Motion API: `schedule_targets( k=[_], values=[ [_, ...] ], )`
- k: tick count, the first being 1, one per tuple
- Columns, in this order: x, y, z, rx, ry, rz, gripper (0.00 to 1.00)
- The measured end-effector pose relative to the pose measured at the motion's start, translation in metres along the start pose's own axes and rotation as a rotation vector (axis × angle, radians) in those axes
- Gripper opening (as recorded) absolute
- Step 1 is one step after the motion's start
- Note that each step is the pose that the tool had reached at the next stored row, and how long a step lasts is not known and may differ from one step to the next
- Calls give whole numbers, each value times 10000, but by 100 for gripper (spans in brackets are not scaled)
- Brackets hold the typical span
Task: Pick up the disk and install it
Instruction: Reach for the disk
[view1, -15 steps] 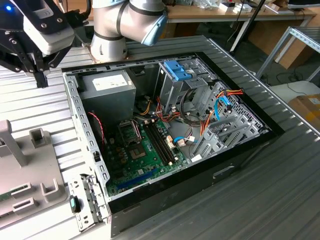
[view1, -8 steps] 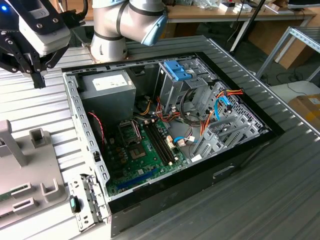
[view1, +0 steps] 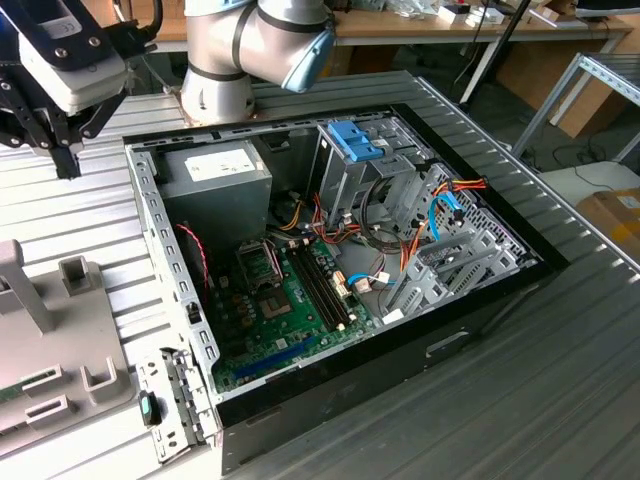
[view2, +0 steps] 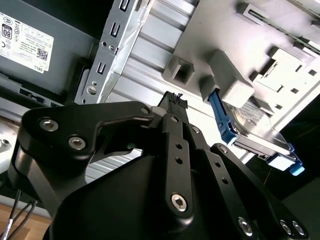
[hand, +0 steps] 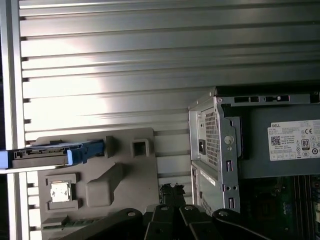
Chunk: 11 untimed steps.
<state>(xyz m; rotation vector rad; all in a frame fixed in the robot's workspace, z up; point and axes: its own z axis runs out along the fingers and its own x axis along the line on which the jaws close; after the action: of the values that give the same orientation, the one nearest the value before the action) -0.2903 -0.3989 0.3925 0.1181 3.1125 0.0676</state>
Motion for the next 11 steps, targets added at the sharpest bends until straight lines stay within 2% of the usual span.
schedule_targets(
  k=[6, 11],
  values=[
    [129, -10, 0, 0, 0, -1, 11],
    [317, -24, -3, 1, 0, -1, 11]
  ],
)
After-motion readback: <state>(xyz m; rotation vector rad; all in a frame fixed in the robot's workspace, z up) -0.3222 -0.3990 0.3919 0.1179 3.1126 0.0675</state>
